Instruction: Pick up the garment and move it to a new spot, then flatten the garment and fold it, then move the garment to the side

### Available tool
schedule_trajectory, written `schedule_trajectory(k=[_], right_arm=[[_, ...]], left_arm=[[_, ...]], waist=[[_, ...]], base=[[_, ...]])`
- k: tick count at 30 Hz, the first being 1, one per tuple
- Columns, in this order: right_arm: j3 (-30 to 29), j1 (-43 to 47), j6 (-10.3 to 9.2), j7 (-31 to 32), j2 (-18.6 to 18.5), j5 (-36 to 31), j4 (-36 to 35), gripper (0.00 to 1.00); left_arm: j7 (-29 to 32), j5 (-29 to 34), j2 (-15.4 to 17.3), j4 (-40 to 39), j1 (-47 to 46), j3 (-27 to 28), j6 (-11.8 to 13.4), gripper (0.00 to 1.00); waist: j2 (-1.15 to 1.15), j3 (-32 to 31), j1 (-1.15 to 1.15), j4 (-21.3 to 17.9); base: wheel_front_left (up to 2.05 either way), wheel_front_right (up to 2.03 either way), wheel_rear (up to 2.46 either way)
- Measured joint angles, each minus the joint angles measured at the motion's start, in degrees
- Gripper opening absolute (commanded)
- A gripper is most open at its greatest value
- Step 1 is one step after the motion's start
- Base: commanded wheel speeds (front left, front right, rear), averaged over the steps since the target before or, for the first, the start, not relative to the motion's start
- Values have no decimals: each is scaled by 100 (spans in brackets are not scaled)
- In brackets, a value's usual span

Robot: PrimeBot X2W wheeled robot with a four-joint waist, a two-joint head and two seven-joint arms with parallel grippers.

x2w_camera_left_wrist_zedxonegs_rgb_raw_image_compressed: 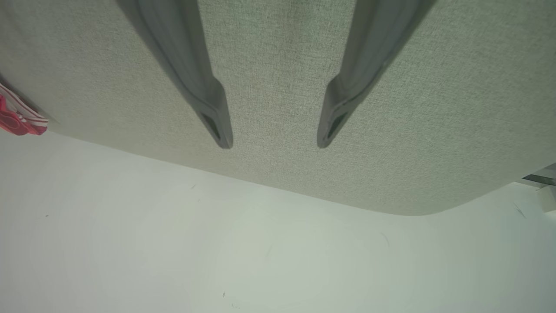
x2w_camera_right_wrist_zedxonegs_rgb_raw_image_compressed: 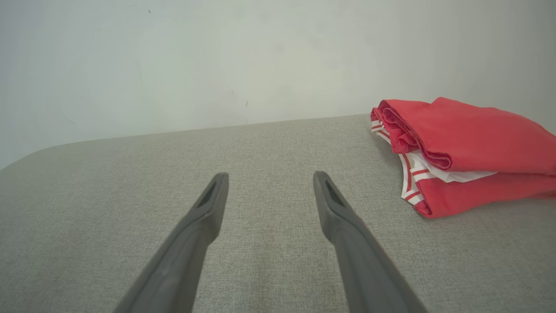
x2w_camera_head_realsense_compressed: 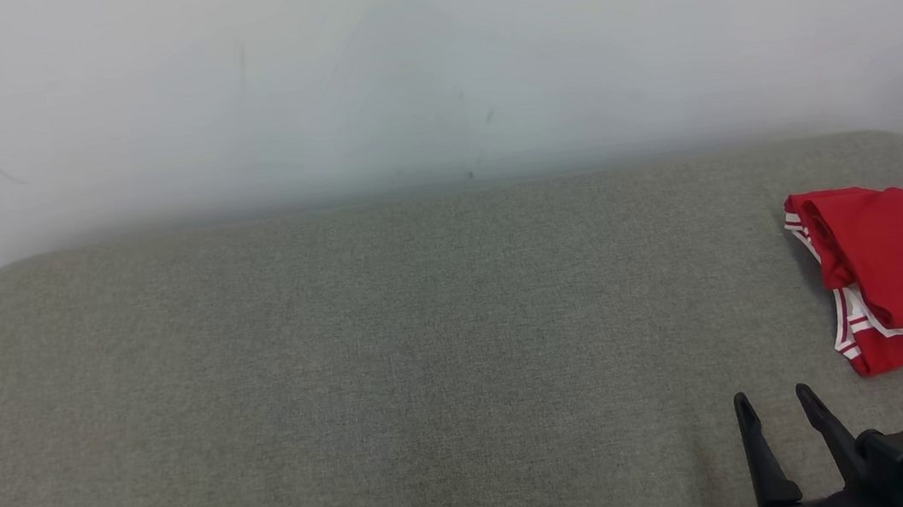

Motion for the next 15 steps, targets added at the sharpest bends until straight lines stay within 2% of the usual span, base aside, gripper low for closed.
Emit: schedule_trajectory(k=[15], right_arm=[[-13,-20,0,-30,1,133,112,100]], left_arm=[[0,10,-1,-60,41,-30,21,100]], waist=[[0,46,0,24]], base=[[0,0,0]])
